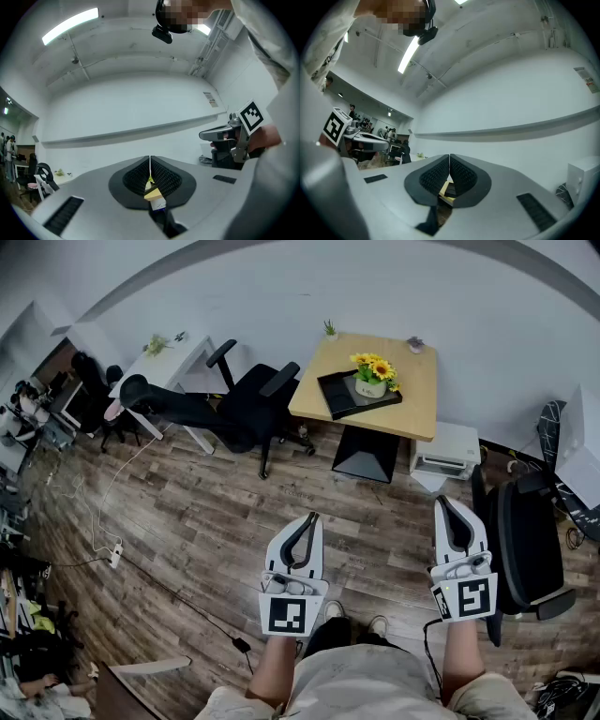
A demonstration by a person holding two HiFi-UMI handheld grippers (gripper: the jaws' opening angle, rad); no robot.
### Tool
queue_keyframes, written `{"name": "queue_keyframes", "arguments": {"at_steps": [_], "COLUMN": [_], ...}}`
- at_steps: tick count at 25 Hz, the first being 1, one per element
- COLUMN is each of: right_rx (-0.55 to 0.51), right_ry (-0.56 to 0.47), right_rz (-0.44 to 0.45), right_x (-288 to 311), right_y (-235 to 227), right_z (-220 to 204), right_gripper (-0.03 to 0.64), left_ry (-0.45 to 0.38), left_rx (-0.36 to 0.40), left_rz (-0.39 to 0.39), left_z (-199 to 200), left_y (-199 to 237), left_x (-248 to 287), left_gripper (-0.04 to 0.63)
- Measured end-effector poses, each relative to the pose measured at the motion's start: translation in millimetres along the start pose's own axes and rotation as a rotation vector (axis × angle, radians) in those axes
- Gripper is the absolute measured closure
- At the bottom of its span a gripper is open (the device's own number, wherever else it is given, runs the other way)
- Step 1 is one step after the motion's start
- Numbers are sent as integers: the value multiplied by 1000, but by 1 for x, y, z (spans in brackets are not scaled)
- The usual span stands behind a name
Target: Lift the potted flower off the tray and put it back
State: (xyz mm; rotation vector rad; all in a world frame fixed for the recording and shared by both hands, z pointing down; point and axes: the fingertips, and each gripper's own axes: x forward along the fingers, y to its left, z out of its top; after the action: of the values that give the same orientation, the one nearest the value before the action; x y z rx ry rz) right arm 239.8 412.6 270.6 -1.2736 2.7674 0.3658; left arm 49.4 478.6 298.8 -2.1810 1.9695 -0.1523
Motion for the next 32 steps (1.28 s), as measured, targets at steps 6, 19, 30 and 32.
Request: {"name": "queue_keyframes", "arguments": {"at_steps": [6,19,30,32], "right_rx": [-9,-18,-14,-12], "right_ry": [-1,-15,1,2], "right_rz": [-8,0,9,13], "right_x": [-13,-4,5,6], "right_y": [4,21,31,32], "right_z": [8,20,15,14], "right_gripper": [598,598,598,598], "left_ry": [-18,-52,-43,-39], "left_rx": [16,31,20,19], "left_rz": [-8,-23,-28,-30], "left_z": [10,22,15,14], "left_y": [-1,11,19,19], "left_x": [-11,-16,-12,-10], "left_gripper": [584,584,584,584]}}
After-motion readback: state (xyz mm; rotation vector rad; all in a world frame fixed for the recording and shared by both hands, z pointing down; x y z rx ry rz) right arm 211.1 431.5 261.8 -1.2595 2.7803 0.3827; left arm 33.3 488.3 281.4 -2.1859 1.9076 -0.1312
